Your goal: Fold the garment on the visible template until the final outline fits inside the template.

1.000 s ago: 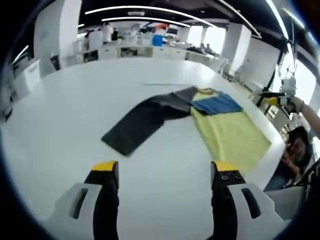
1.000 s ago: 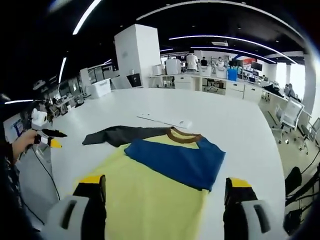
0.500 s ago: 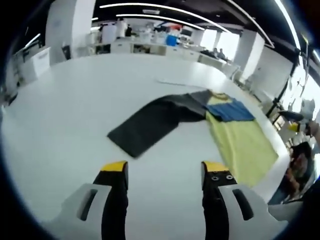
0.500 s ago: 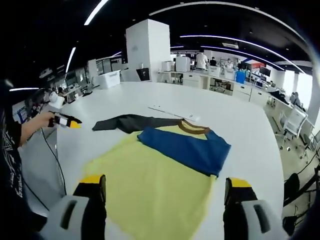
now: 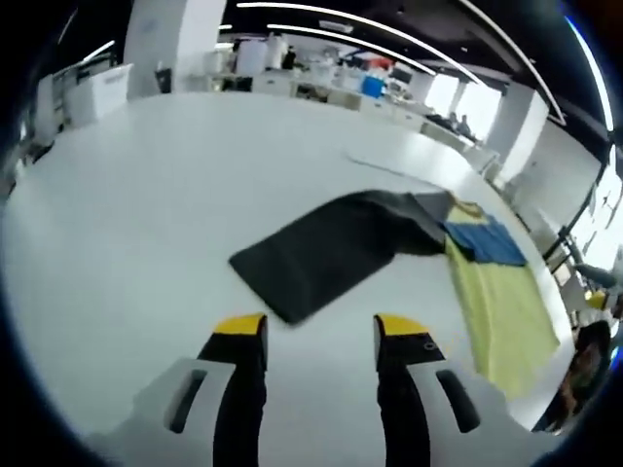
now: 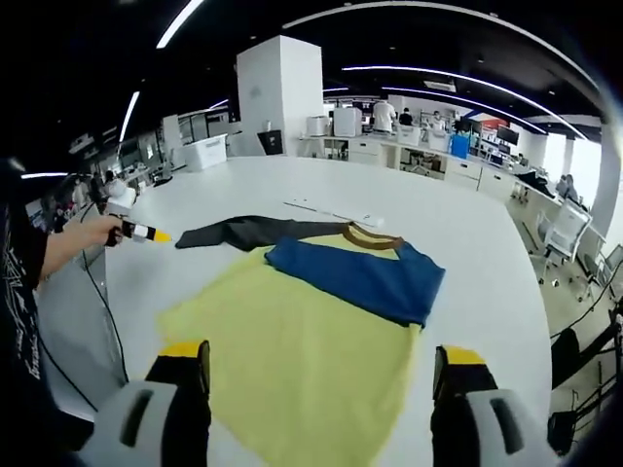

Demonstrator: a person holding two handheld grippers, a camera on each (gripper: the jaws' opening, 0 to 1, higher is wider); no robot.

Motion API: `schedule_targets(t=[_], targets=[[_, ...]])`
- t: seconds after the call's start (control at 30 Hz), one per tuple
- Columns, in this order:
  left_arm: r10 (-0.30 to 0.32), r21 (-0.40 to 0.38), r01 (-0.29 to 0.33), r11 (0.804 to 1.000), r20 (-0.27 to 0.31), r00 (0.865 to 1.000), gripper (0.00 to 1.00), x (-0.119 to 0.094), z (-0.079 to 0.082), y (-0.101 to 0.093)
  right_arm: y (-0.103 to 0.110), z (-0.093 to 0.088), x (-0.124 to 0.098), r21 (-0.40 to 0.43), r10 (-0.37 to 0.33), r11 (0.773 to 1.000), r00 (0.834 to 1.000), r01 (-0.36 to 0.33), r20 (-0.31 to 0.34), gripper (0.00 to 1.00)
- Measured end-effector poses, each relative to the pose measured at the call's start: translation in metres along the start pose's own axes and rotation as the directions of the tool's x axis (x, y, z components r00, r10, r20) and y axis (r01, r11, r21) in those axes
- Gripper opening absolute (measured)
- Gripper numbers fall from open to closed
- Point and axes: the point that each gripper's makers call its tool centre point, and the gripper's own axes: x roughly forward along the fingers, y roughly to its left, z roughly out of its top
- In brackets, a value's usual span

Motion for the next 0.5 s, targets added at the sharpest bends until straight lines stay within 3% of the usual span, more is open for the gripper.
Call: schedule_targets(t=[0.2, 0.5], targets=[[0.052, -0.050, -0.051, 0.997, 0.022, 0.998, 0.33, 0.013, 0.003, 0.009, 0.003, -0.006, 0.002, -0.006, -0.008, 1.000, 1.000, 0.008, -0.014, 0.94], [0.158, -0.045, -0.159, 0.986, -0.019, 0.987, 0.25, 0.027, -0.009, 0.021, -0.005, -0.006, -0.002, 0.005, -0.038, 0.999, 0.999, 0.038, -0.003, 0.90]])
